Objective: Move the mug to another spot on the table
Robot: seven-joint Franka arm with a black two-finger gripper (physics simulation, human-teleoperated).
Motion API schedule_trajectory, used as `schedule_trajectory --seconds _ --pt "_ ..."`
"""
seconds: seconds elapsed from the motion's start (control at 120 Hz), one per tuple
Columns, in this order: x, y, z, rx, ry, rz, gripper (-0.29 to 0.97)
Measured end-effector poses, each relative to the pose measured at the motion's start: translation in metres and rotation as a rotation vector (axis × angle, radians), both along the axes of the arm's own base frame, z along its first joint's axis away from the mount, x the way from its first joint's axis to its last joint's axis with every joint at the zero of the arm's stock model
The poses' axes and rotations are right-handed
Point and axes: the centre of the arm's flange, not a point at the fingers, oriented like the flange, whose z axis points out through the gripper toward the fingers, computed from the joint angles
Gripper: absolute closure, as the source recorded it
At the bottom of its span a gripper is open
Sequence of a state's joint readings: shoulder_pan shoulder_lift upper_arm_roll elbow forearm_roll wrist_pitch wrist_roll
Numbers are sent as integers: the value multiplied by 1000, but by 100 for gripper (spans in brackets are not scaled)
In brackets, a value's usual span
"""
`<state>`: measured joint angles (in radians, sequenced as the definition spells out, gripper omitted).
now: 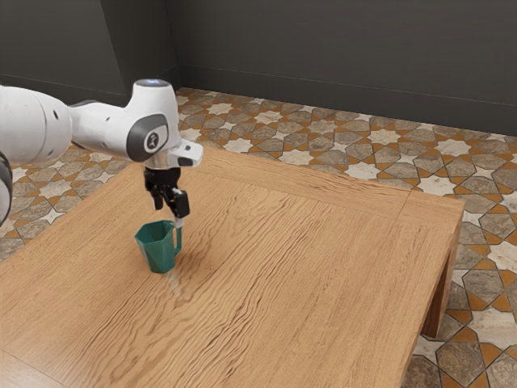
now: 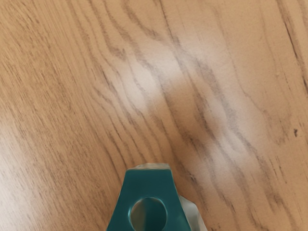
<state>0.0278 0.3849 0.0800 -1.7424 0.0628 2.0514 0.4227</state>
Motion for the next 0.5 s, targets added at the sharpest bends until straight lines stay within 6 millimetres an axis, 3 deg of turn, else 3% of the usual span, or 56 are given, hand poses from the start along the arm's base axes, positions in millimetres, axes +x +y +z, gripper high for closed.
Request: schedule_trajectory --seconds 0.292,0.5 --pt "6 2 -47 11 20 26 0" --pt "8 3 -69 15 29 38 1"
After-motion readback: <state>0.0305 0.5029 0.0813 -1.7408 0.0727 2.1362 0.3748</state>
